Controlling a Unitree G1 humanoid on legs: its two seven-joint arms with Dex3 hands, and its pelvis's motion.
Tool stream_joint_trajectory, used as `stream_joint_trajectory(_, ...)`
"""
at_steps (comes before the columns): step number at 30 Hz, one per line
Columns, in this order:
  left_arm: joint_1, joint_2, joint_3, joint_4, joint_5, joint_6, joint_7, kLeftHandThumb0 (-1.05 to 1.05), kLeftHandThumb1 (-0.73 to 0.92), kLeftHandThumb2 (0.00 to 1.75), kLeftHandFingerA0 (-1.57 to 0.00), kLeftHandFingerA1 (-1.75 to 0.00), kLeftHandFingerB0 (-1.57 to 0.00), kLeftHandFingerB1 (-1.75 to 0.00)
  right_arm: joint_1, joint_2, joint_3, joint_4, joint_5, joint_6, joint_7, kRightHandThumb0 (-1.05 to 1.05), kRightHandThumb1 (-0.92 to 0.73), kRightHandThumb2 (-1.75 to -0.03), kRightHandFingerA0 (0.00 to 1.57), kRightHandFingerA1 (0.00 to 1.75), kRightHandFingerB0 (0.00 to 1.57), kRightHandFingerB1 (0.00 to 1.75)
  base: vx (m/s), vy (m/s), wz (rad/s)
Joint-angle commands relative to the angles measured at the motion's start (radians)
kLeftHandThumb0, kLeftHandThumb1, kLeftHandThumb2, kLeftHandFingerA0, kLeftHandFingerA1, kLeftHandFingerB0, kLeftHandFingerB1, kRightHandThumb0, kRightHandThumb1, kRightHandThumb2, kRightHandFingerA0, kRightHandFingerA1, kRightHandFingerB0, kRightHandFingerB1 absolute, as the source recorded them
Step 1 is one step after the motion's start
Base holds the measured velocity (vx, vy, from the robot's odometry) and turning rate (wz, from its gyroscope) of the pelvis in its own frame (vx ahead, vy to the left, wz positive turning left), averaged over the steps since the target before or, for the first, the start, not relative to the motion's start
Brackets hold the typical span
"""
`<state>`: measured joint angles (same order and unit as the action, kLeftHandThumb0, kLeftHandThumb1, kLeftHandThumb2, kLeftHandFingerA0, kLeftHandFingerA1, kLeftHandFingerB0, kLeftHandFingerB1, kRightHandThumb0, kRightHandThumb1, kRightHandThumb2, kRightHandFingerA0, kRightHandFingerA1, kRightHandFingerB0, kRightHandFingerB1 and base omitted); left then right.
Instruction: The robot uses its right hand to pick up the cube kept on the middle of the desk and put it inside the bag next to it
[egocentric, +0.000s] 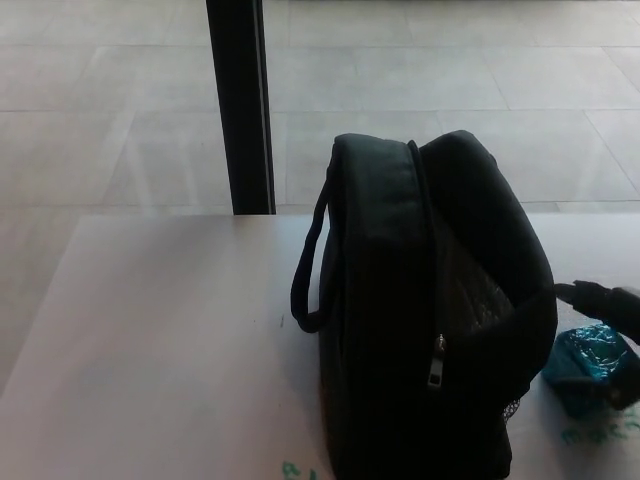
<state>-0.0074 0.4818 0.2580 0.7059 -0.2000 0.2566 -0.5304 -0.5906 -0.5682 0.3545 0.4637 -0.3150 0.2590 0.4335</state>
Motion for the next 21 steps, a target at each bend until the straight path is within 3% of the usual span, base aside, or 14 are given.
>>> stream_joint_trajectory(1, -0.009, 0.031, -0.003, -0.017, 0.005, 0.006, -0.013, -0.77, 0.53, 0.83, -0.21, -0.56, -0.17, -0.48, -0.067, -0.078, 0.106, 0.084, -0.118, 0.074, 0.171, -0.46, -0.39, -0.71, 0.0, 0.39, 0.0, 0.17, 0.0, 0.0, 0.0)
stream_joint_trajectory(2, -0.008, 0.03, -0.001, -0.02, 0.002, 0.012, -0.013, -0.77, 0.53, 0.83, -0.21, -0.56, -0.17, -0.47, -0.068, -0.087, 0.121, 0.095, -0.125, 0.061, 0.184, -0.37, -0.38, -0.7, 0.0, 0.5, 0.0, 0.17, 0.0, 0.0, 0.0)
stream_joint_trajectory(3, -0.008, 0.03, -0.002, -0.02, 0.003, 0.01, -0.011, -0.74, 0.68, 0.6, -0.25, -0.52, -0.19, -0.39, -0.07, -0.099, 0.142, 0.104, -0.137, 0.041, 0.195, -0.34, -0.36, -0.7, 0.04, 0.58, 0.01, 0.2, 0.0, 0.0, 0.0)
stream_joint_trajectory(4, -0.008, 0.031, -0.006, -0.02, 0.011, 0.004, -0.004, -0.76, 0.54, 0.84, -0.23, -0.55, -0.18, -0.47, -0.068, -0.114, 0.165, 0.11, -0.153, 0.011, 0.205, -0.27, -0.4, -0.64, 0.08, 0.6, 0.05, 0.23, 0.0, 0.0, 0.0)
stream_joint_trajectory(5, -0.008, 0.031, -0.006, -0.019, 0.012, 0.001, 0.0, -0.73, 0.69, 0.6, -0.26, -0.51, -0.18, -0.38, -0.066, -0.126, 0.185, 0.11, -0.16, -0.003, 0.223, -0.27, -0.42, -0.54, 0.08, 0.61, 0.08, 0.32, 0.0, 0.0, 0.0)
stream_joint_trajectory(6, -0.009, 0.031, -0.004, -0.012, 0.008, 0.0, -0.006, -0.73, 0.69, 0.6, -0.26, -0.51, -0.18, -0.38, -0.068, -0.135, 0.205, 0.109, -0.166, -0.006, 0.245, -0.27, -0.42, -0.54, 0.08, 0.61, 0.08, 0.32, 0.0, 0.0, 0.0)
stream_joint_trajectory(7, -0.009, 0.032, -0.008, -0.014, 0.013, -0.003, -0.004, -0.78, 0.53, 0.85, -0.24, -0.56, -0.17, -0.48, -0.076, -0.133, 0.209, 0.119, -0.152, 0.004, 0.279, -0.26, -0.43, -0.58, 0.01, 0.48, 0.07, 0.27, 0.0, 0.0, 0.0)
stream_joint_trajectory(8, -0.011, 0.034, -0.012, -0.016, 0.018, -0.005, -0.002, -0.77, 0.53, 0.85, -0.23, -0.56, -0.17, -0.47, -0.09, -0.132, 0.221, 0.135, -0.137, 0.013, 0.338, -0.32, -0.42, -0.61, 0.01, 0.59, 0.07, 0.27, 0.0, 0.0, 0.0)
stream_joint_trajectory(13, -0.026, 0.042, -0.014, -0.011, 0.014, 0.003, -0.012, -0.76, 0.55, 0.84, -0.22, -0.55, -0.17, -0.47, -0.118, -0.126, 0.269, 0.145, -0.153, 0.035, 0.392, -0.32, -0.42, -0.54, 0.07, 0.66, 0.07, 0.33, 0.0, 0.0, 0.0)
stream_joint_trajectory(14, -0.026, 0.042, -0.014, -0.011, 0.016, 0.003, -0.01, -0.77, 0.54, 0.85, -0.22, -0.56, -0.17, -0.48, -0.114, -0.112, 0.266, 0.134, -0.146, 0.06, 0.386, -0.3, -0.52, -0.55, 0.15, 0.86, 0.07, 0.33, 0.0, 0.0, 0.0)
stream_joint_trajectory(15, -0.029, 0.042, -0.016, -0.007, 0.016, 0.0, -0.012, -0.78, 0.54, 0.85, -0.22, -0.56, -0.16, -0.48, -0.107, -0.107, 0.255, 0.123, -0.133, 0.072, 0.382, -0.3, -0.55, -0.58, 0.12, 0.68, 0.07, 0.31, 0.0, 0.0, 0.0)
stream_joint_trajectory(17, -0.031, 0.041, -0.015, -0.003, 0.016, -0.005, -0.012, -0.78, 0.54, 0.86, -0.23, -0.57, -0.17, -0.48, -0.1, -0.083, 0.234, 0.116, -0.105, 0.103, 0.371, -0.34, -0.57, -0.57, 0.11, 0.54, 0.04, 0.34, 0.0, 0.0, 0.0)
stream_joint_trajectory(19, -0.034, 0.039, -0.015, 0.003, 0.016, -0.007, -0.007, -0.78, 0.54, 0.86, -0.24, -0.56, -0.17, -0.48, -0.088, -0.067, 0.212, 0.097, -0.095, 0.11, 0.342, -0.38, -0.56, -0.59, 0.15, 0.58, 0.07, 0.29, 0.0, 0.0, 0.0)
stream_joint_trajectory(21, -0.038, 0.039, -0.022, 0.008, 0.023, -0.011, -0.003, -0.8, 0.53, 0.89, -0.25, -0.56, -0.16, -0.47, -0.074, -0.044, 0.196, 0.082, -0.101, 0.094, 0.284, -0.4, -0.62, -0.59, 0.29, 0.76, 0.08, 0.31, 0.0, 0.0, 0.0)
